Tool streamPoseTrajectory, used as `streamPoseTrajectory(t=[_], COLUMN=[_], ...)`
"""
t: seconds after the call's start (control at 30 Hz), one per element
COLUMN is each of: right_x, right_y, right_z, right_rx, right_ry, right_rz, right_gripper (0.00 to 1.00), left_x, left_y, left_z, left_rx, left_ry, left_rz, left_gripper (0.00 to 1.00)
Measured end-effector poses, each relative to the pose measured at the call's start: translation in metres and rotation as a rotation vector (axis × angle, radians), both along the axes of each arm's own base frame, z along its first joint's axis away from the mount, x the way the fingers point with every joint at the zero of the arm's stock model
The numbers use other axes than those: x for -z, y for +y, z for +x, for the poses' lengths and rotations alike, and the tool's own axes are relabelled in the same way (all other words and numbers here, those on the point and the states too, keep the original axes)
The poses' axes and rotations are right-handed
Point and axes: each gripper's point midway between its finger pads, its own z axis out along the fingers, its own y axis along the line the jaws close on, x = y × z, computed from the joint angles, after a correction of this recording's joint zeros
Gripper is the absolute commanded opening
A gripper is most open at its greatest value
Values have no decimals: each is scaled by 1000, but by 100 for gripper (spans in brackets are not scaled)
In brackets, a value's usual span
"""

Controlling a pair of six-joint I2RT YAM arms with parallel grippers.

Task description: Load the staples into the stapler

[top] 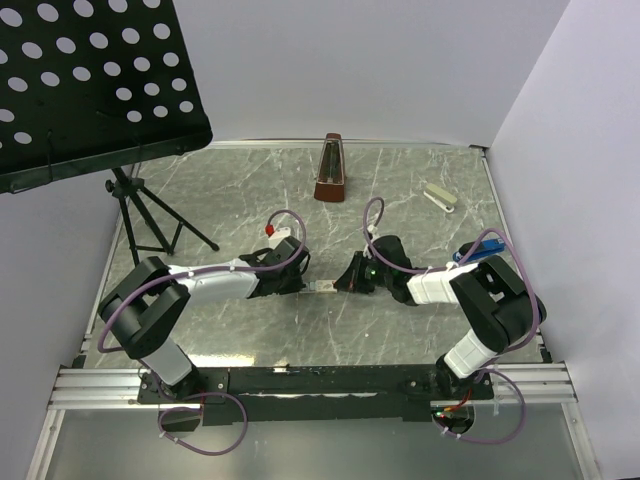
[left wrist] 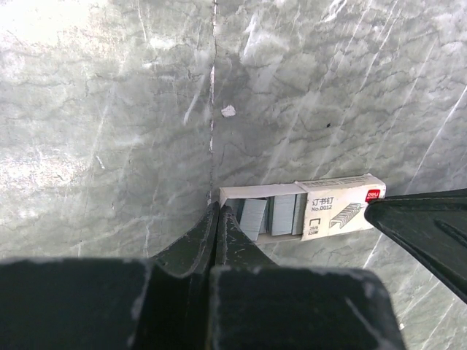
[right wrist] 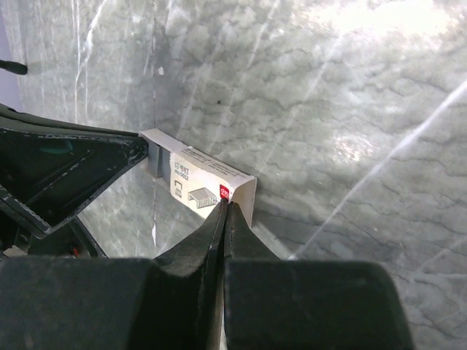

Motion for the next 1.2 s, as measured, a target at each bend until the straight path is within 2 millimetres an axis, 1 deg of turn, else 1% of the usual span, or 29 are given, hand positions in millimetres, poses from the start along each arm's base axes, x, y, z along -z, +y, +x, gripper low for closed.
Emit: streamPoseTrajectory(t=[0.3, 0.63, 0.73, 0.8, 0.93, 0.97, 1.03, 1.07, 1.13, 1.17, 1.2], right_x=[1, 1, 0, -4, -16, -18, -20, -19, -14, -11, -8], right_y=[-6, -26, -27, -25, -16, -14, -11, -10, -9, -10, -11], right_z=[2, 9, 12, 17, 36, 40, 47, 50, 52, 53, 53], right_rx=[14, 52, 57, 57, 58, 58, 57, 57, 57, 61, 64], right_ry=[2, -15, -13, -19, -51, -57, -63, -61, -50, -43, -37], right_rz=[-3, -60, -68, -68, -55, -53, -51, -53, -62, -72, -81], right_gripper=[0, 0, 0, 0, 2, 5, 8, 13, 17, 21, 23], left_x=[0, 0, 0, 0, -1, -2, -4, -5, -8, -10, -11], left_y=[4, 10, 11, 11, 12, 12, 13, 13, 15, 16, 17], left_z=[-1, -1, -2, -2, -3, -3, -3, -3, -3, -3, -3], left_rx=[2, 0, 2, 2, 2, 3, 2, 0, -6, -7, -10], left_ry=[-3, -1, -1, -1, -3, -4, -8, -10, -16, -20, -23], left_rz=[21, 42, 44, 44, 43, 42, 39, 35, 28, 25, 21], left_gripper=[1, 1, 4, 10, 23, 30, 34, 38, 42, 46, 49])
